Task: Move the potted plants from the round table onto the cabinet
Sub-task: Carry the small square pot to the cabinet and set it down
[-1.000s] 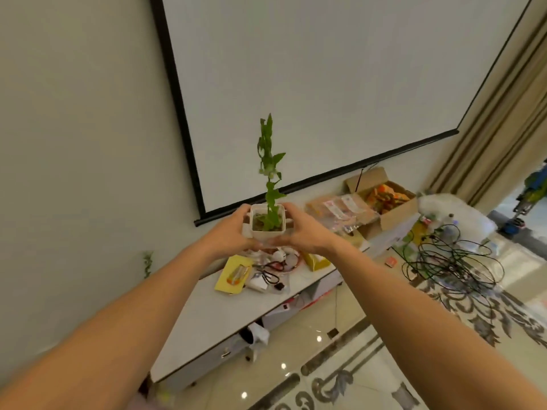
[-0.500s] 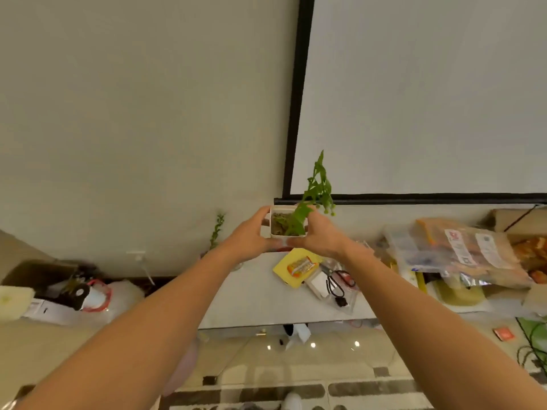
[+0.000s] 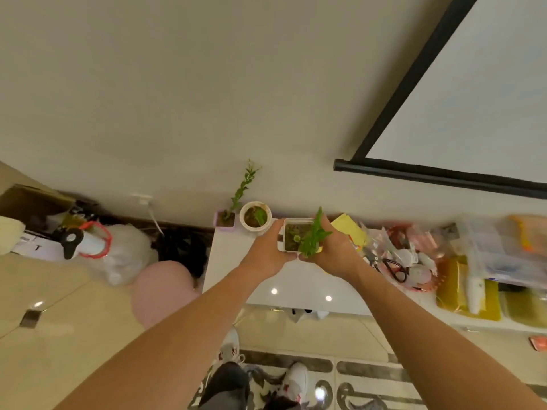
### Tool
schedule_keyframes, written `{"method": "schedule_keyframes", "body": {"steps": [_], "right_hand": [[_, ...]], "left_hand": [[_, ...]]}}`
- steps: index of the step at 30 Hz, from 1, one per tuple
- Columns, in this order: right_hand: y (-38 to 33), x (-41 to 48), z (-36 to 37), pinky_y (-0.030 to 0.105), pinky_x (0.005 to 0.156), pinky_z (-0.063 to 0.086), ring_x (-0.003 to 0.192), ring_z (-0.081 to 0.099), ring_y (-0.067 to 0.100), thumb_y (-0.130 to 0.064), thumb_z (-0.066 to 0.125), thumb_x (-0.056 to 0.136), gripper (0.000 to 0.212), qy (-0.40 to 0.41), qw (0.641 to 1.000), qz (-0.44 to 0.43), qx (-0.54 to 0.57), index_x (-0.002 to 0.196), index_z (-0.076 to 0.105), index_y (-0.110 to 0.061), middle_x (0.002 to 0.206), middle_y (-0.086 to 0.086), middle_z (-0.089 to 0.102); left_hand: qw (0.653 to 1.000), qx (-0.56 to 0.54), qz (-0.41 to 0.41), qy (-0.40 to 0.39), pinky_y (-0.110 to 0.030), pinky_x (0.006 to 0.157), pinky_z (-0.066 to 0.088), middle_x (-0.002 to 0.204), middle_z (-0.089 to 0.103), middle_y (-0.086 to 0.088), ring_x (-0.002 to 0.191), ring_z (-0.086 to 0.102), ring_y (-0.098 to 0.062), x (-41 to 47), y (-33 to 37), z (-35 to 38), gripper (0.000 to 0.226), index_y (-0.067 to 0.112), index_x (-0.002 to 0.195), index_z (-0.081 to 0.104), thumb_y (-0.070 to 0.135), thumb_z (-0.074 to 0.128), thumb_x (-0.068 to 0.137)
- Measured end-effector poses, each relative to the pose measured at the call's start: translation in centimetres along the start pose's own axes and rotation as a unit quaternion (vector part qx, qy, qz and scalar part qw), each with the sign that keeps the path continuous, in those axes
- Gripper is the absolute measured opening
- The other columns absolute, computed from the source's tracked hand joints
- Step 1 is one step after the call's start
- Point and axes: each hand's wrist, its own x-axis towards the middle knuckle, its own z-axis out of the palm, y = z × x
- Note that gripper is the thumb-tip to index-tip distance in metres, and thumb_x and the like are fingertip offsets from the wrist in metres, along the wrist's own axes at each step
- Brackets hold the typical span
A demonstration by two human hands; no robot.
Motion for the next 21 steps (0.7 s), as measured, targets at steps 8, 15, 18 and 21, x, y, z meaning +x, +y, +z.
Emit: {"method": "schedule_keyframes", "body": {"steps": [8,15,18,21], "right_hand": [[4.3,5.7,10.8,0.041,0.09,0.054,0.105,0.064,0.027,-0.007,0.08,0.079,0.072,-0.052,0.997,0.032,0.044,0.137,0.039,-0.015,0.114,0.002,0.063],[5.8,8.1,17.7,0.041,0.084,0.058,0.099,0.06,0.027,0.0,0.07,0.087,0.058,-0.104,0.991,0.059,0.065,0.135,0.039,-0.013,0.121,0.018,0.055],[6.4,8.4,18.7,0.054,0.101,0.048,0.119,0.057,0.038,-0.025,0.059,0.084,0.065,-0.083,0.992,0.075,0.06,0.144,0.037,-0.013,0.136,0.021,0.053],[7.4,8.9,19.1,0.055,0.1,0.048,0.119,0.056,0.039,-0.007,0.069,0.085,0.07,-0.083,0.99,0.095,0.064,0.146,0.035,-0.012,0.136,0.02,0.052]], "left_hand": [[0.998,0.04,-0.055,-0.013,-0.033,0.1,0.049,0.128,0.062,-0.009,0.114,0.058,-0.022,4.1,-11.9,-1.3,0.069,0.02,0.145,0.039,0.013,0.074,0.086],[0.995,0.044,-0.087,-0.006,-0.038,0.091,0.054,0.103,0.054,0.022,0.106,0.065,-0.023,5.3,-19.8,-2.2,0.071,0.034,0.139,0.039,0.023,0.08,0.081],[0.995,0.036,-0.094,-0.015,-0.044,0.093,0.055,0.108,0.054,0.016,0.109,0.063,-0.024,5.9,-21.2,-1.7,0.071,0.033,0.14,0.039,0.02,0.079,0.083],[0.996,0.03,-0.087,-0.013,-0.041,0.095,0.054,0.111,0.056,0.015,0.114,0.062,-0.023,7.1,-22.2,-0.8,0.068,0.034,0.139,0.04,0.017,0.076,0.084]]}}
